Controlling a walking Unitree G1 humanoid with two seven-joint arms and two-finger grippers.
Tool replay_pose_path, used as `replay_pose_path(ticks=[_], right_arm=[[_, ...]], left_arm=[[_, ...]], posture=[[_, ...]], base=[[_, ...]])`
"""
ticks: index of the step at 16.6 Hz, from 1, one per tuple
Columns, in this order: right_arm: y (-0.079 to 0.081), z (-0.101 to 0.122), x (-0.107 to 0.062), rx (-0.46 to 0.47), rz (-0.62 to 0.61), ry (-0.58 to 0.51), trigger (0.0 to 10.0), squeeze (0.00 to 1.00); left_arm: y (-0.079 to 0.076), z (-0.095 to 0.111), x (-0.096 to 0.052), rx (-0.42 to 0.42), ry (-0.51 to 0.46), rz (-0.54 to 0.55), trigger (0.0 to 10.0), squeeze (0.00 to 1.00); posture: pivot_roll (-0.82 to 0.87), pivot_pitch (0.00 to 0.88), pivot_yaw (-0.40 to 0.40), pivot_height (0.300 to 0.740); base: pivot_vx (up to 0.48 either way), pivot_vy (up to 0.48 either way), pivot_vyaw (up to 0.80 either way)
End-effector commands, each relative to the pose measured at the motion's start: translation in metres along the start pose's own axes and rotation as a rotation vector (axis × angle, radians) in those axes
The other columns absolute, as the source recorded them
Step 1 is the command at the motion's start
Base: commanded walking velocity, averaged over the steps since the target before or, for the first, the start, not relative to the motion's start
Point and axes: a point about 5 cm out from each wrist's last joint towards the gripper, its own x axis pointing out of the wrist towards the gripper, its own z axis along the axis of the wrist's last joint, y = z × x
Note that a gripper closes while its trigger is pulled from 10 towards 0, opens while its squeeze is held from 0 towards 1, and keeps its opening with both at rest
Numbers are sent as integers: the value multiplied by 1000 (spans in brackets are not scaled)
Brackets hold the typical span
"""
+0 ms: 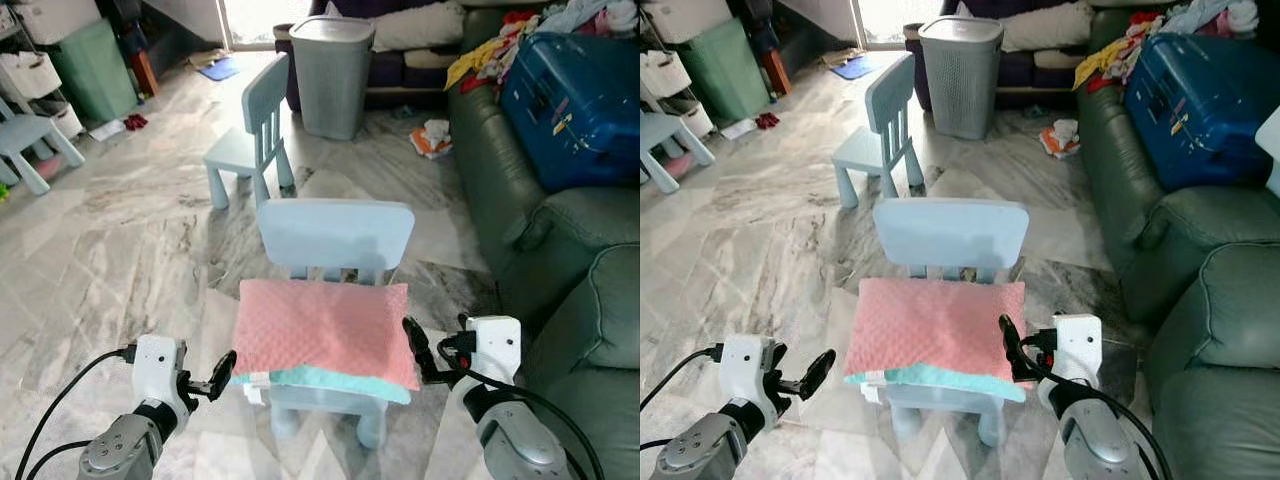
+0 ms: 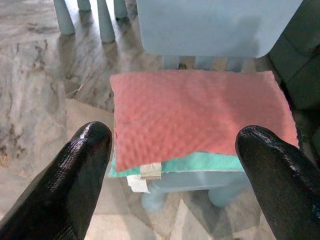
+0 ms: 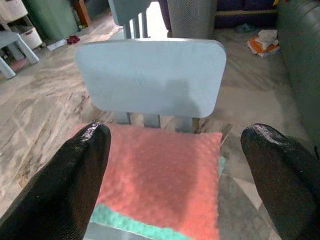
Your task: Move the pillow to the sofa
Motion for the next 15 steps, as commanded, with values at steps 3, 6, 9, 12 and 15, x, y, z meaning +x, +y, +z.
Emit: replay_pose_path(ticks=[3, 6, 9, 12, 15], right_arm=[[2, 5, -2, -2, 15, -9, 10000, 0], [4, 4, -1, -2, 24, -5, 10000, 0], [5, 3, -1, -1, 30, -2, 10000, 0], [5, 4, 1, -2, 34, -5, 10000, 0], [5, 4, 3, -6, 35, -7, 10000, 0]], left_arm=[[1, 1, -4, 9, 6, 16, 10000, 0], [1, 1, -4, 9, 10, 15, 10000, 0], [1, 1, -3, 13, 9, 16, 10000, 0], [2, 2, -2, 16, 9, 17, 10000, 0], [1, 2, -3, 18, 9, 21, 10000, 0]], posture=[[-75, 110, 59, 670], [-73, 105, 59, 638], [-72, 102, 58, 605], [-71, 100, 58, 569], [-68, 104, 57, 548]], base=[[0, 0, 0], [0, 0, 0], [0, 0, 0], [0, 0, 0], [0, 0, 0]])
